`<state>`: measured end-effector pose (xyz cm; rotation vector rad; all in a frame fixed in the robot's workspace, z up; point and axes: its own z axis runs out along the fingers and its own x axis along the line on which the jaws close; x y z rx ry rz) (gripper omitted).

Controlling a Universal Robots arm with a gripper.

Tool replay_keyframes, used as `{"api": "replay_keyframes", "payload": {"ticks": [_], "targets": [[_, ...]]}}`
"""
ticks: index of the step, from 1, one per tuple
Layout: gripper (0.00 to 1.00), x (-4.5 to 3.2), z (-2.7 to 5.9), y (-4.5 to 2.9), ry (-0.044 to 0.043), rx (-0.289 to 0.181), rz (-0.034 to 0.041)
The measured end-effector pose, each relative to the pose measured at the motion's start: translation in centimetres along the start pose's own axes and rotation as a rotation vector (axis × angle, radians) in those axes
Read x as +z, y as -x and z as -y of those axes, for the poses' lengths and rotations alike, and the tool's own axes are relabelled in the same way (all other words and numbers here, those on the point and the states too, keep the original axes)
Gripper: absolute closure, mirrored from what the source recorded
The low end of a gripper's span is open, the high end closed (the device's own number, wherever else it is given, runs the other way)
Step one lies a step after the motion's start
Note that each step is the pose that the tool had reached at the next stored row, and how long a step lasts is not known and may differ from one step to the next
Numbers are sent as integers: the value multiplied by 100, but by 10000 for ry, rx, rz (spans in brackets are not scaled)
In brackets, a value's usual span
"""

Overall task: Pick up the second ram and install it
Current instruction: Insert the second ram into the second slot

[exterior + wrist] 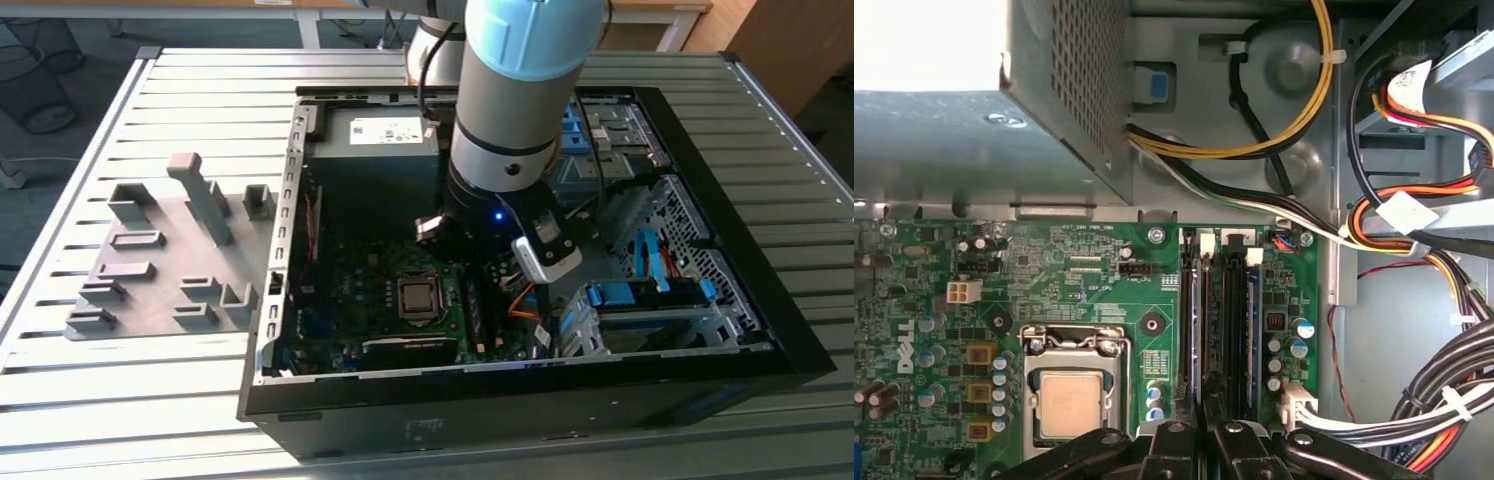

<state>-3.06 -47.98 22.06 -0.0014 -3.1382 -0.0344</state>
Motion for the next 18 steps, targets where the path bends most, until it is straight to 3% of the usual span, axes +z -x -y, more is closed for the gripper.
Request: {"api": "replay_keyframes", "payload": {"ticks": [18], "targets": [[86,54,14,24,2,251,7]]}}
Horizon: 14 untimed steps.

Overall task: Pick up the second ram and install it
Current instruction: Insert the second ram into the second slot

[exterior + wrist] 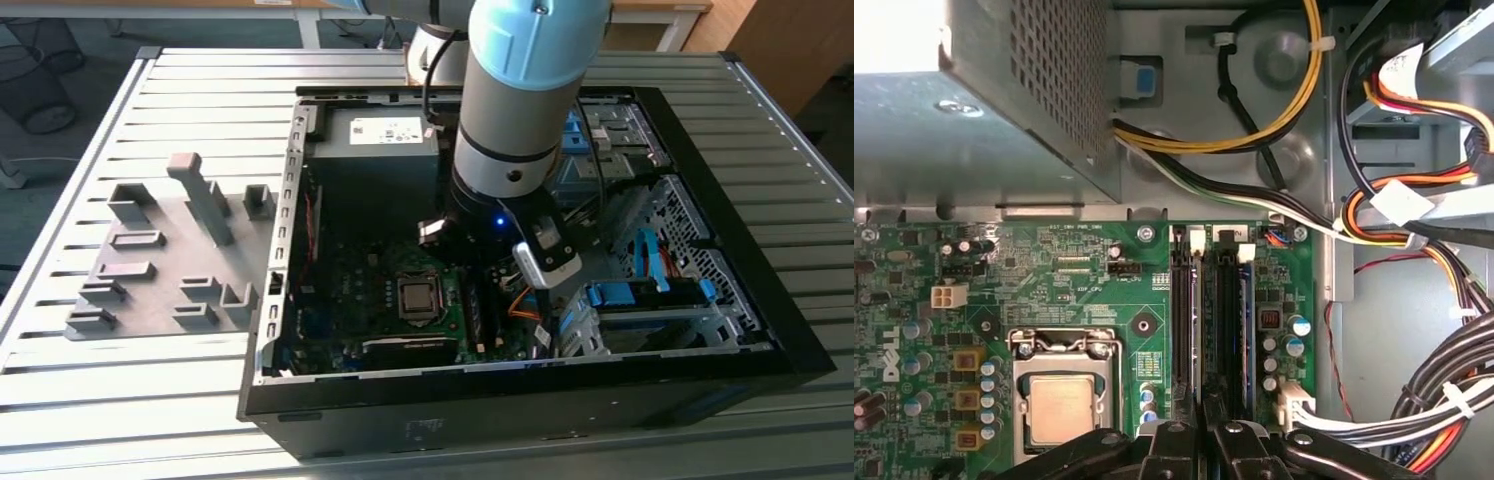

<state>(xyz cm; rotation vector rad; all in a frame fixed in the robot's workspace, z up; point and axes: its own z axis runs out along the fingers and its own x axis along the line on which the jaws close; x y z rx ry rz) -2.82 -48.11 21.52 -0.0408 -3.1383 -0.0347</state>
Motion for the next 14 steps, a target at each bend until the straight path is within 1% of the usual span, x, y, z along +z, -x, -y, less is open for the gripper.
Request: {"api": "replay_keyframes", "payload": {"ticks": [14], "targets": [[86,26,3,0,-7,8,-2]]}}
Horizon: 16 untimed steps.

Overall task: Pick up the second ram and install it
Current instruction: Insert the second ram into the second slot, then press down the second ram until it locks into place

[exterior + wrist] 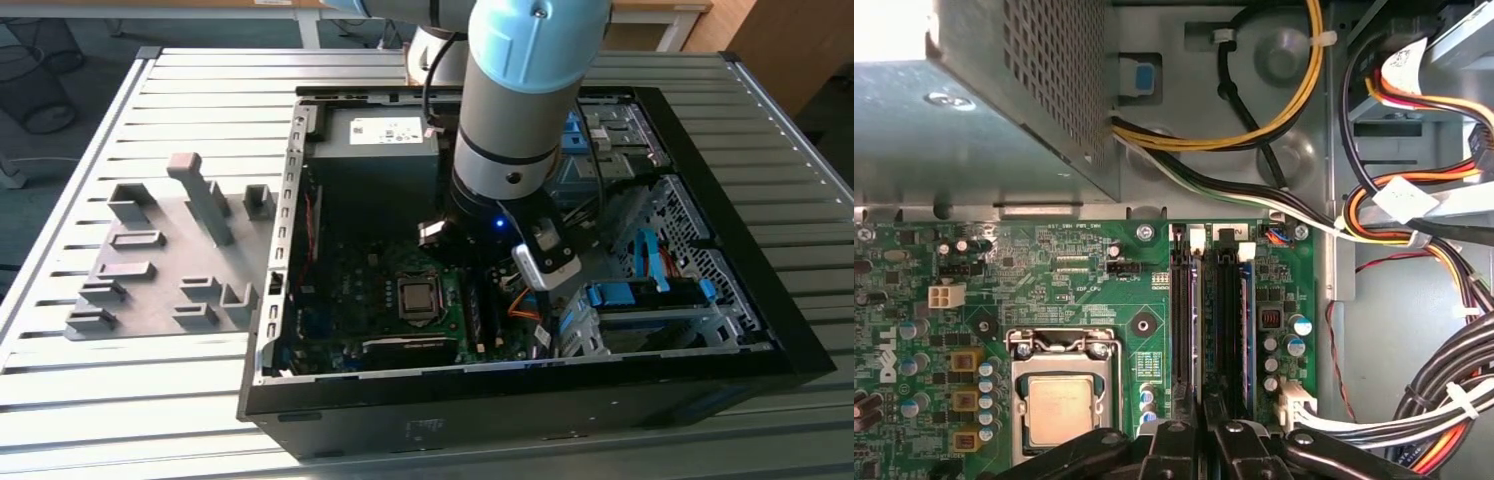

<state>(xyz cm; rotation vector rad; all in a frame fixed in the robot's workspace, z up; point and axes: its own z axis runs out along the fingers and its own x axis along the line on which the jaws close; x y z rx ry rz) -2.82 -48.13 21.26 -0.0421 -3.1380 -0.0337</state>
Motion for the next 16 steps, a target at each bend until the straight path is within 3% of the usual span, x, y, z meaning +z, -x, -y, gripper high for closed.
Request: {"api": "replay_keyframes", "payload": {"ticks": [16], "targets": [[86,-14,5,6,19,3,2]]}}
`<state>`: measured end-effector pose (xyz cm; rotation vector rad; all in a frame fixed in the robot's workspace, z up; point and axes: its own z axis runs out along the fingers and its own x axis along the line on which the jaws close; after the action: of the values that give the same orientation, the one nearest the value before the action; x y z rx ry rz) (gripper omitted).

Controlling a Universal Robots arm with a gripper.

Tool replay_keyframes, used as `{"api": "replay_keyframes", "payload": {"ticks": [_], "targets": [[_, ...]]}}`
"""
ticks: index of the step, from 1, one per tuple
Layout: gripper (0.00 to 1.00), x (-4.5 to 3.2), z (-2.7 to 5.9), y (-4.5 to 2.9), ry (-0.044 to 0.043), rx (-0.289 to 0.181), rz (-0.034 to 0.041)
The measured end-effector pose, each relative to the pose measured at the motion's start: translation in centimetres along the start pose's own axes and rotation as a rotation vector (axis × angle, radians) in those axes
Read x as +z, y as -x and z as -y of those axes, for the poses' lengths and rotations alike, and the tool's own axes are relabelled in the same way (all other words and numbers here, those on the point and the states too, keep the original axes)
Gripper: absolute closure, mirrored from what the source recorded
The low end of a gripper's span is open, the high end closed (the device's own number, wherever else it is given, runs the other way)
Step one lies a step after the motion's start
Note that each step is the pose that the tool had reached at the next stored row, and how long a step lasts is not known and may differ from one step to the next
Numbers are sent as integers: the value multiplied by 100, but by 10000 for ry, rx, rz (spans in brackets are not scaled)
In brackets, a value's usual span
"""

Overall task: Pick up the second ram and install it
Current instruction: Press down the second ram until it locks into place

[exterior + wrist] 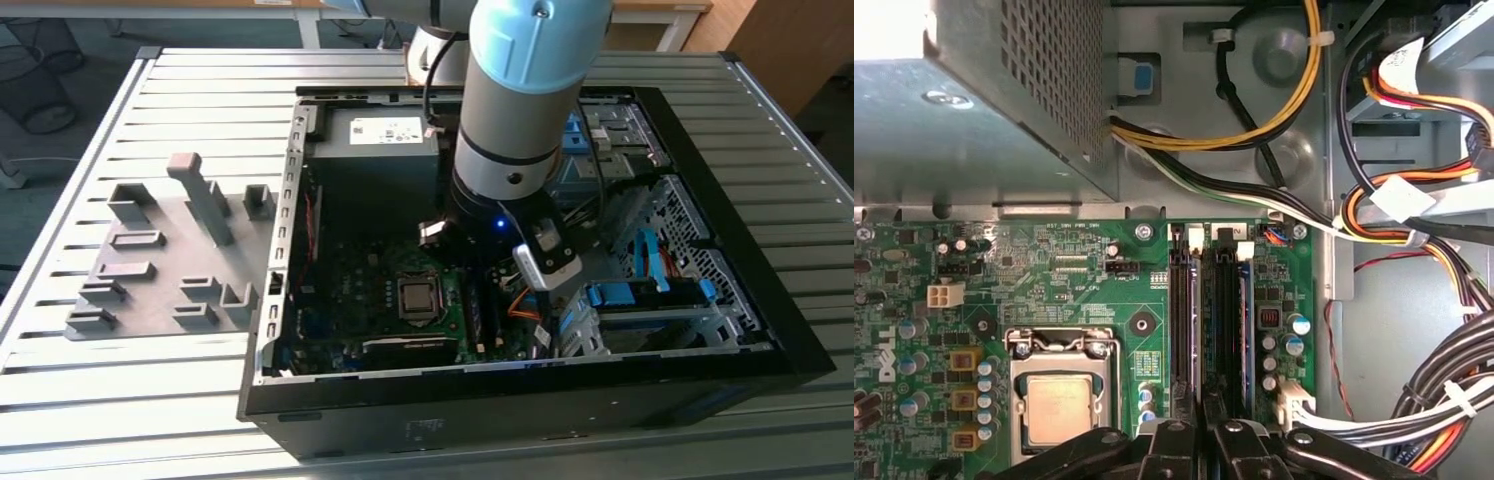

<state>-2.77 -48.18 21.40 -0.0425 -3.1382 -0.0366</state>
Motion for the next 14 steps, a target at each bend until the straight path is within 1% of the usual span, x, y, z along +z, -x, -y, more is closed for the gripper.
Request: {"api": "replay_keyframes", "payload": {"ticks": [7,14], "targets": [[86,-15,1,4,8,19,-1],[86,3,1,10,7,70,1]]}}
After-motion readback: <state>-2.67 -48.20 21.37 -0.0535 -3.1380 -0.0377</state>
